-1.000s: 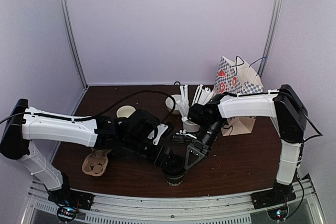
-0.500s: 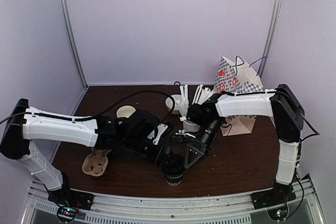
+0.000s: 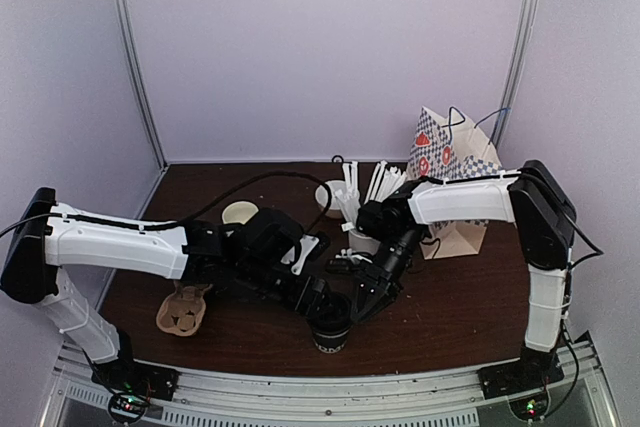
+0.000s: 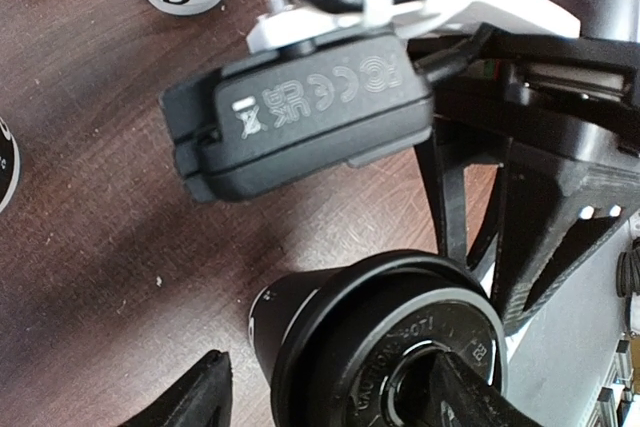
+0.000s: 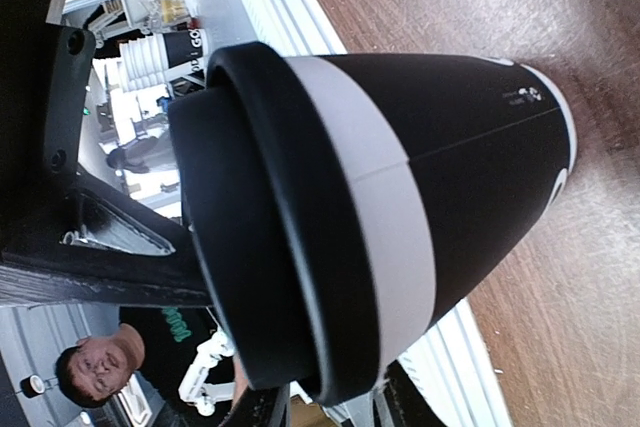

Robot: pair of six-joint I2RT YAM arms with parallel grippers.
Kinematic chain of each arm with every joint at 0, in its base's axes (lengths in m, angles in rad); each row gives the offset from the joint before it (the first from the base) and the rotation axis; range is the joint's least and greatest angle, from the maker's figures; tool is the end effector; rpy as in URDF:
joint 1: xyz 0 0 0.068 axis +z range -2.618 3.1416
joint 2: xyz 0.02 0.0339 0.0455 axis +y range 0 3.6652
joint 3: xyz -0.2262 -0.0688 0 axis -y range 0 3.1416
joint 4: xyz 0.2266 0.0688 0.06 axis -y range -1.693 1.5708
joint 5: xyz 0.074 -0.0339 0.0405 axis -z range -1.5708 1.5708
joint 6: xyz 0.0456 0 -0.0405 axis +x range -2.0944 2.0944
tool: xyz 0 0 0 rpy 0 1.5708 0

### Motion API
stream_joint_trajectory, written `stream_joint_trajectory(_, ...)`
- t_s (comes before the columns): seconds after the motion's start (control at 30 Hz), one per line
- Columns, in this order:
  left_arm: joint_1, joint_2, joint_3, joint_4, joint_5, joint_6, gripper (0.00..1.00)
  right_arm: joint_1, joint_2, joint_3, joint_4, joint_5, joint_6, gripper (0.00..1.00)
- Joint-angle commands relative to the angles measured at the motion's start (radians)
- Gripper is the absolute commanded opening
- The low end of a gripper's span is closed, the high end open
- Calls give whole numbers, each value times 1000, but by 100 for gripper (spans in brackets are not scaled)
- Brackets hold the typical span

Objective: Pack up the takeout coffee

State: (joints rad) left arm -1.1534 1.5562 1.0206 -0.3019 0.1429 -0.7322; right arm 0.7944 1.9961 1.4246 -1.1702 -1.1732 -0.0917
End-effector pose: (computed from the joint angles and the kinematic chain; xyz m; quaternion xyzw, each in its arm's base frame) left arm 0.1246 -0.2969 0.1871 0.2197 0.9052 -0.3285 0.1562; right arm 0.1948 0.2583 0.1571 0.3130 -0.7699 -0.4934 0.2566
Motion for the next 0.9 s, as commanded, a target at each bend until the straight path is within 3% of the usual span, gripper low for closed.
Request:
stream_joint_trajectory(0.0,-24,47,-38,-28,11,-3,71,-5,61,-47,292,89,66,29)
stream_joint_trajectory(0.2,-43,27,-64,-40,-42,-16,71,0,32,-57,337,198,92,27)
stream_joint_trajectory(0.47,-43,15,-62,-55,-89,-9,72,45,24,-33,215,638,107,30)
stream_joint_trajectory(0.87,-45,-8,-109,-16,-88,-24,72,64,171,112,121,728,91,30)
